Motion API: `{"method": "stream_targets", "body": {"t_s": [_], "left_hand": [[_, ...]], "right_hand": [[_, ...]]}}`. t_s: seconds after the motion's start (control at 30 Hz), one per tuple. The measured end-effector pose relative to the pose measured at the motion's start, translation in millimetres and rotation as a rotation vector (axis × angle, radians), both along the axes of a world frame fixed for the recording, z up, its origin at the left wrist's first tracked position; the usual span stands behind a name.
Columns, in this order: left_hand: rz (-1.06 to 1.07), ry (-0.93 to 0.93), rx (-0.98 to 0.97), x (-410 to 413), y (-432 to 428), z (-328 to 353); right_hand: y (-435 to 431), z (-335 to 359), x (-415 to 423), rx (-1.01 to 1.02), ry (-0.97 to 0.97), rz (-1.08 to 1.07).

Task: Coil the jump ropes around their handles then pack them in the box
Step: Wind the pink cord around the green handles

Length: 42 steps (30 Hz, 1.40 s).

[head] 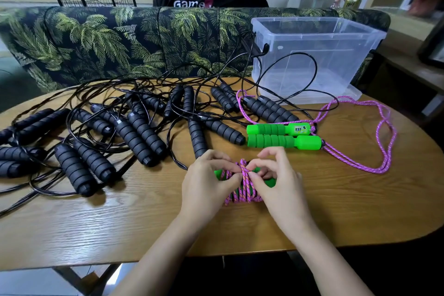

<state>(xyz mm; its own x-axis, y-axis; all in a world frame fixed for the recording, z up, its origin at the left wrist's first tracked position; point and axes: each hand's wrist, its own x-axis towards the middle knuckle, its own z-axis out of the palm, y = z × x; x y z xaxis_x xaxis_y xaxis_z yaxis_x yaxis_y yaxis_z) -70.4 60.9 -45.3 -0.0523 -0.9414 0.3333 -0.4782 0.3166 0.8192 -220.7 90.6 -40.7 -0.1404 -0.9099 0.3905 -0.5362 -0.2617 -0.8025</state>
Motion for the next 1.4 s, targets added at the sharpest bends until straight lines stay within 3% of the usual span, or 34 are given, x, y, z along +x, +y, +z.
{"method": "stream_targets", "body": {"t_s": [0.13,0.3,0.43,0.9,1.4], "left_hand": [[-0.024,0.025,0.012,1,0,-1],[-0.043,-0.106,-0.002,0,-3,-1],[-0.076,-0.105,-0.006,2,-6,-2],[-0.044,-0.027,-0.042,2,-6,-6],[-0.048,-0.121,-0.086,6,-3,3]], "right_hand": [[0,0,-1,-0.015,0.059,0.002],[-1,-3,-2,-0.024,0.159,-0.047],[-1,4,-4,-0.008,0.189,-0.031],[-5,-1,8,0.1,0.153,-0.042],[-7,1,16,0.219,0.084,-0.018]]}}
